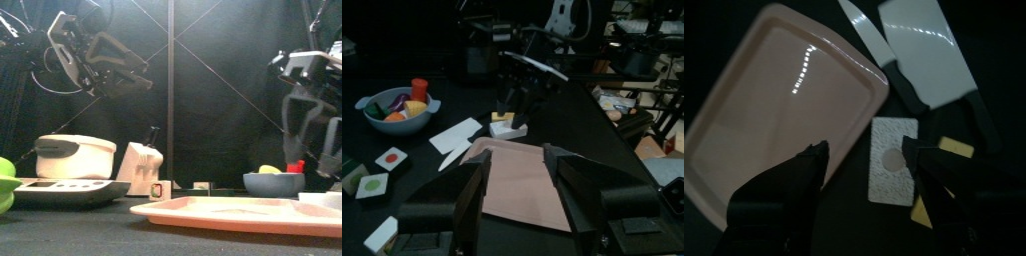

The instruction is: Grab salmon sushi

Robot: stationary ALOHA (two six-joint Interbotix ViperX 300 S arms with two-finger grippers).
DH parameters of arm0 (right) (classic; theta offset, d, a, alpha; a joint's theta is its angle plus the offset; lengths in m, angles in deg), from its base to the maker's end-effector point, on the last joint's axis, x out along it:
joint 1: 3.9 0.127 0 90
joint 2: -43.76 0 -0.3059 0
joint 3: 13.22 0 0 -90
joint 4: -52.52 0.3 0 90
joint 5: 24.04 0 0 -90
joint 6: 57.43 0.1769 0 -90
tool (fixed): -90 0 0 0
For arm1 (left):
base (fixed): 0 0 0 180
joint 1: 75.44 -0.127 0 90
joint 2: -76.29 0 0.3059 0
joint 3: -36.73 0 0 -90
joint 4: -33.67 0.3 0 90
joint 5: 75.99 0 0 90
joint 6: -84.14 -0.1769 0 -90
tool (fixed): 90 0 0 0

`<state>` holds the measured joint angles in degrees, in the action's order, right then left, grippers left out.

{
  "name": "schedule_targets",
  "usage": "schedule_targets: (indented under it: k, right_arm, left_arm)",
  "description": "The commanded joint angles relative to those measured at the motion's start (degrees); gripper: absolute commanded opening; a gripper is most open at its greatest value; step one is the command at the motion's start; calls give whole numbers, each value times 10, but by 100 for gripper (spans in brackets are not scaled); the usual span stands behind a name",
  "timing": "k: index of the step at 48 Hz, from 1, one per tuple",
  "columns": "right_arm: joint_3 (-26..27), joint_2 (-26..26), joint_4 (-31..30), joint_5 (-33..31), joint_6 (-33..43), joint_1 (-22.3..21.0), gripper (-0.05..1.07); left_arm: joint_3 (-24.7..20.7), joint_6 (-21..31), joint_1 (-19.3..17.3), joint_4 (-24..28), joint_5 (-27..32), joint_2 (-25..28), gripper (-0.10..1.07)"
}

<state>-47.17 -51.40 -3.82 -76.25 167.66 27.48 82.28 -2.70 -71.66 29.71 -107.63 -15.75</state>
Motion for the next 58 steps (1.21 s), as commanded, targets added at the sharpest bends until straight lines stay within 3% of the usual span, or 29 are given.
schedule_targets:
  k: [1, 6, 16, 24, 27, 30, 45, 58]
  right_arm:
    - [-9, 50, -62, -11, -26, -13, 92]
    - [-21, 85, -89, -11, -85, -36, 92]
    - [-33, 119, -77, -11, -212, -90, 92]
    - [-32, 117, -61, -10, -273, -142, 92]
    - [-33, 117, -55, 8, -286, -162, 92]
    - [-38, 118, -56, 21, -286, -163, 92]
    - [-50, 119, -33, 41, -285, -167, 92]
    - [-37, 130, -10, 41, -288, -185, 92]
  left_arm:
    - [-5, 0, -24, -26, 51, -35, 83]
    - [-3, -6, -60, -33, 125, -77, 83]
    - [3, -13, -140, -18, 266, -129, 83]
    - [18, -13, -213, -11, 323, -133, 83]
    - [33, -13, -258, -9, 346, -134, 83]
    - [42, -14, -279, -4, 354, -136, 83]
    - [69, -14, -314, 50, 381, -134, 85]
    - [85, -14, -319, 76, 400, -121, 87]
